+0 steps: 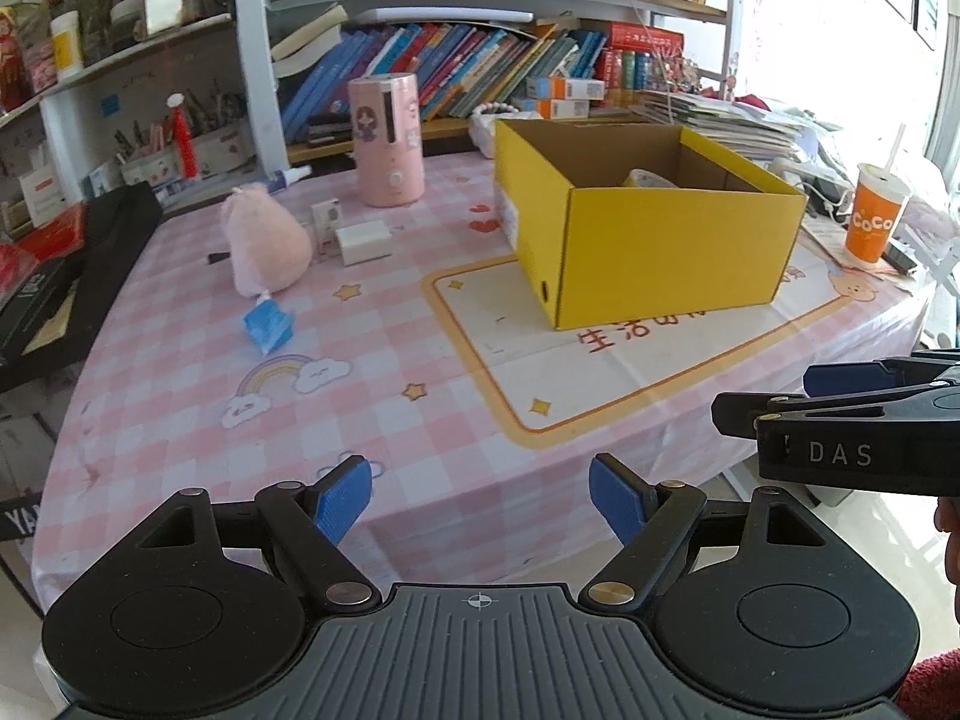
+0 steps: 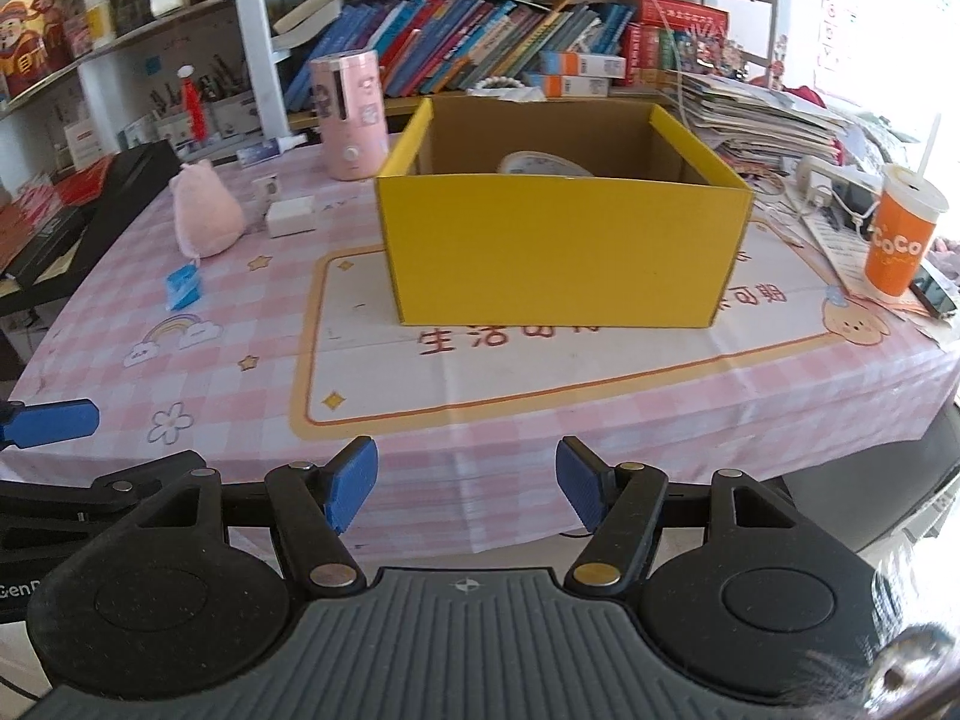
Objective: Organize objects
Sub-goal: 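Lift both grippers out of the box and back over the table, then move the left gripper toward the blue packet while the right gripper approaches the white charger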
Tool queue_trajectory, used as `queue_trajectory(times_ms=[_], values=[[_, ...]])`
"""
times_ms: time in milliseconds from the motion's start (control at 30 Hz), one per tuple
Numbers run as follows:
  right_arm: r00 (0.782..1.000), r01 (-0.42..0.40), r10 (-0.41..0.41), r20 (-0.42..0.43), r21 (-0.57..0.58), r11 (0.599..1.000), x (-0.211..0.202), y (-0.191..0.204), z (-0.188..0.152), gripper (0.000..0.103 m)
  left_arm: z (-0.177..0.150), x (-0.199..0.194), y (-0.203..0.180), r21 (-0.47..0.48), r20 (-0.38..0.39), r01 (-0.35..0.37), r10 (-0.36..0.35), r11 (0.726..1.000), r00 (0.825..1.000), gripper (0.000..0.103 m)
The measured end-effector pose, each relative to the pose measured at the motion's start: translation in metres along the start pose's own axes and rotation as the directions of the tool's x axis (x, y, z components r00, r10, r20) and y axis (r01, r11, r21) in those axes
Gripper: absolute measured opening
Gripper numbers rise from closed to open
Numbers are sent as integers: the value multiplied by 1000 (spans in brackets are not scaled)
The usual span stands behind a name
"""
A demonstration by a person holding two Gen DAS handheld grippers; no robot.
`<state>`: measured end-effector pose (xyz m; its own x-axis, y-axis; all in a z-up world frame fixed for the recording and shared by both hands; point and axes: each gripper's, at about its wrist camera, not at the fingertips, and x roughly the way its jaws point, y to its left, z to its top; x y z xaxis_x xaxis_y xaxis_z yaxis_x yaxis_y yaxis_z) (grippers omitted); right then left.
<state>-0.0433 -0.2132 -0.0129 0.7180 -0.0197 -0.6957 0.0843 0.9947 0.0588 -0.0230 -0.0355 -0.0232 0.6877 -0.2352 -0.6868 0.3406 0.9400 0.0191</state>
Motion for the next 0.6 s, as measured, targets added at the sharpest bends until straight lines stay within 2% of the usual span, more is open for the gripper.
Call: queue_trajectory(times_ms=[600], values=[[995, -98, 98, 1, -105, 990, 9, 60, 7, 68, -14, -18, 50, -82, 8, -95, 96, 992, 995, 82]])
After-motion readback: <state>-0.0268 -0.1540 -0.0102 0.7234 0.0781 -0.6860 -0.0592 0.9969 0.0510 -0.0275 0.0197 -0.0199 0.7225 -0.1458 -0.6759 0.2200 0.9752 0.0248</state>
